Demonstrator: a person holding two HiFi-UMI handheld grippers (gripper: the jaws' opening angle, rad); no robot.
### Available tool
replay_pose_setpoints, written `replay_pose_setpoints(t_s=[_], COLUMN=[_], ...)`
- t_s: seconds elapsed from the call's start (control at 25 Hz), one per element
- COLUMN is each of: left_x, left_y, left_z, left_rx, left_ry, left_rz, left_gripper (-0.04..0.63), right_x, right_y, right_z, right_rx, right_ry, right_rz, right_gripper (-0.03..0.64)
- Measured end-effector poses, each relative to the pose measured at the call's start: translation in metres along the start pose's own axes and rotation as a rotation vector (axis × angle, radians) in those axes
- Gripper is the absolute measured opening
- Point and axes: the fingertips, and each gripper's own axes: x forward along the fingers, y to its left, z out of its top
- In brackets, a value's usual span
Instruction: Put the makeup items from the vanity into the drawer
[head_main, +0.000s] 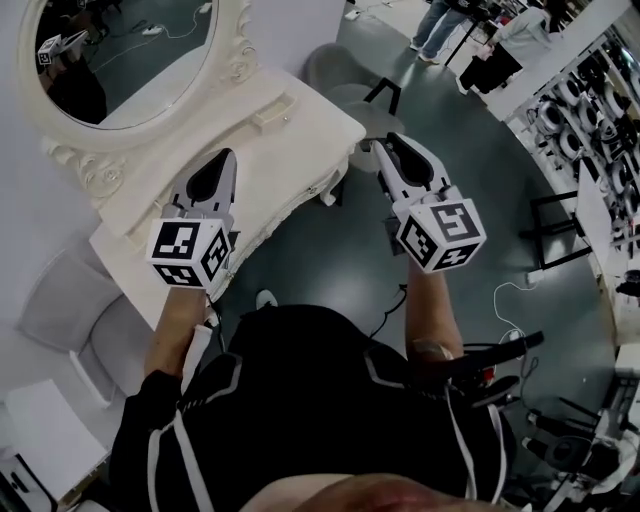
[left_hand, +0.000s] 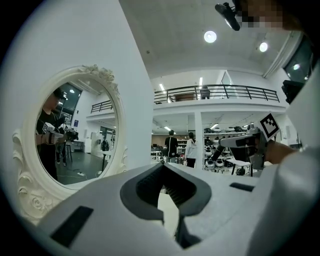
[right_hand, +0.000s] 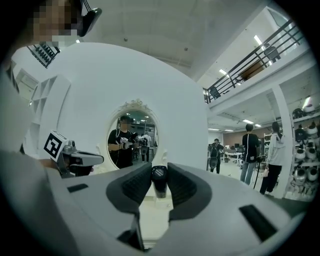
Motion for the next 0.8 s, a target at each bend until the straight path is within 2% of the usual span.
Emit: replay_pose_setpoints(t_s=[0.4,0.64,0.8], left_x=[0.019,0.031,0.046], left_y=[0.067,0.088,0.102], left_z=[-0.005,-0.013,-0.018], left_rx=[-0.025,-0.033,-0.034], left_ry=[0.015,0.028,0.033], left_rz=[-0.01,0.011,0.064], left_gripper=[0.003,0.003,0.003], right_x=[0.084,0.126,0.162], right_y=[0.013,0.009,-0.003], right_z=[0.0,0.001,-0.004], right_rx=[0.012,0.009,0.006], right_ry=[0.035,0.031,0.028], right_rz=[0.002,0.029,0.079], right_gripper=[0.101,0.102,0.101])
